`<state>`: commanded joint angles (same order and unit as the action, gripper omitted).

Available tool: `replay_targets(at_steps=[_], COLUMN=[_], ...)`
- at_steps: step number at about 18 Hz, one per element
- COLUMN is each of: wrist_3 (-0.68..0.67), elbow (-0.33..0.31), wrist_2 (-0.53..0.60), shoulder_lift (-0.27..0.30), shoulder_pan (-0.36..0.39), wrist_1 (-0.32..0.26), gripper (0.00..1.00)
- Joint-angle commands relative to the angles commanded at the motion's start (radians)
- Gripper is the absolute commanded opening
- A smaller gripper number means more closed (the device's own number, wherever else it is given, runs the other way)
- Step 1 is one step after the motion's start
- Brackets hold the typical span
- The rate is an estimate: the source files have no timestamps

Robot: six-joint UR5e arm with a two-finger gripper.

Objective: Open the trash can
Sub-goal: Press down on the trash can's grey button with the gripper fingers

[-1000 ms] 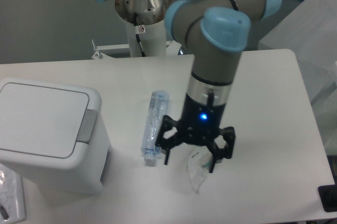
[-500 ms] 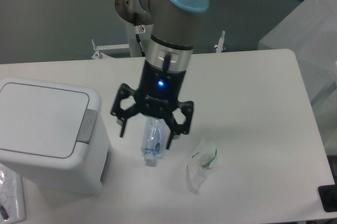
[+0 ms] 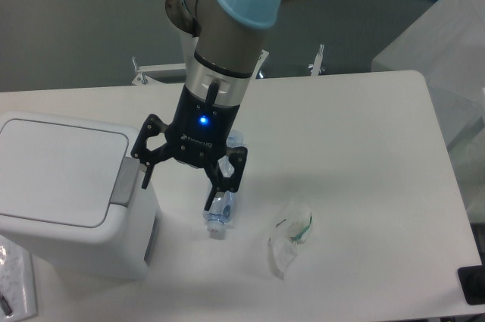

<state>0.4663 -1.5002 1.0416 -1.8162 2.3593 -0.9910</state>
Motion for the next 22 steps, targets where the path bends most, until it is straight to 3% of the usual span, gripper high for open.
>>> replay_targets(at_steps=[7, 22], wrist_3=[-0.009, -0.040], elbow=[-0.005, -0.020], wrist_2=[0.000, -0.005], shoulder_lift=[-0.012, 0.012], shoulder_pan=[-0.009, -0.025], wrist_1=[0.044, 0.045], gripper=[1.00, 1.00])
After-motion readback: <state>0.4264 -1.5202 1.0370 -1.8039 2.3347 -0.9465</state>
